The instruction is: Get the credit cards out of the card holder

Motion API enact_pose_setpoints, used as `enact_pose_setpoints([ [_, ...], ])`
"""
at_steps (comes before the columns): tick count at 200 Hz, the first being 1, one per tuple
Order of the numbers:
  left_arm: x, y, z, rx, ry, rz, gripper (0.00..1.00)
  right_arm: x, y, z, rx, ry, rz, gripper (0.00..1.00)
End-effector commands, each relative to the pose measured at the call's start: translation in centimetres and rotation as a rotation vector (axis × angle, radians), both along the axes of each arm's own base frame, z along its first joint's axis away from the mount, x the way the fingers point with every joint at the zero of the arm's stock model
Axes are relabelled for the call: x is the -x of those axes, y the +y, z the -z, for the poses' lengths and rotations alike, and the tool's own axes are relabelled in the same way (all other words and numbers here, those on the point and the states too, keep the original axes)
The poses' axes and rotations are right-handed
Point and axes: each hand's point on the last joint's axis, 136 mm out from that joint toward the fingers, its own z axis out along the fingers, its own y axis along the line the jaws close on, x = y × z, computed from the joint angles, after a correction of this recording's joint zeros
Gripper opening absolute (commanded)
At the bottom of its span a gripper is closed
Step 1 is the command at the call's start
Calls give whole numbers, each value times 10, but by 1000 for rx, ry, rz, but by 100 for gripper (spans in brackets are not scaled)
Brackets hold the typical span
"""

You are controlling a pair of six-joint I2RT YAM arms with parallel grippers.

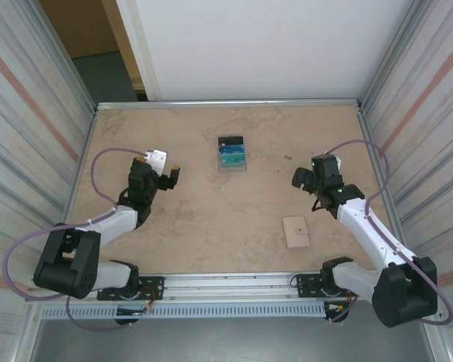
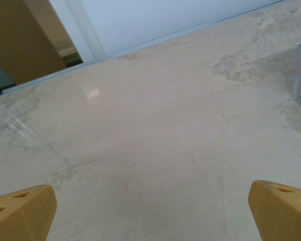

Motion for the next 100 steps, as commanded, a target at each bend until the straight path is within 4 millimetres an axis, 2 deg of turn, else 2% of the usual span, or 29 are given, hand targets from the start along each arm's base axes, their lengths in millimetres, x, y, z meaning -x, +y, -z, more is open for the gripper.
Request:
enact_pose_setpoints([
  [1, -2, 6, -34, -35, -81, -47, 99, 49, 5, 23, -41, 157, 61, 99],
  [22, 2, 5, -49, 10, -102, -45, 99, 73, 17, 35, -50, 230, 58, 99],
  [28, 3, 7, -52, 26, -103, -57, 99, 80, 19, 33, -62, 227, 62, 99],
  [52, 7, 12, -63, 94, -117, -100, 99, 102, 22, 47, -60, 311, 90, 99],
  [76, 13, 13, -74, 146, -154, -106, 99, 116, 21, 62, -44, 381, 115, 99],
  [100, 15, 20, -83, 195, -182, -152, 99, 121, 25, 73, -52, 414, 111, 99],
])
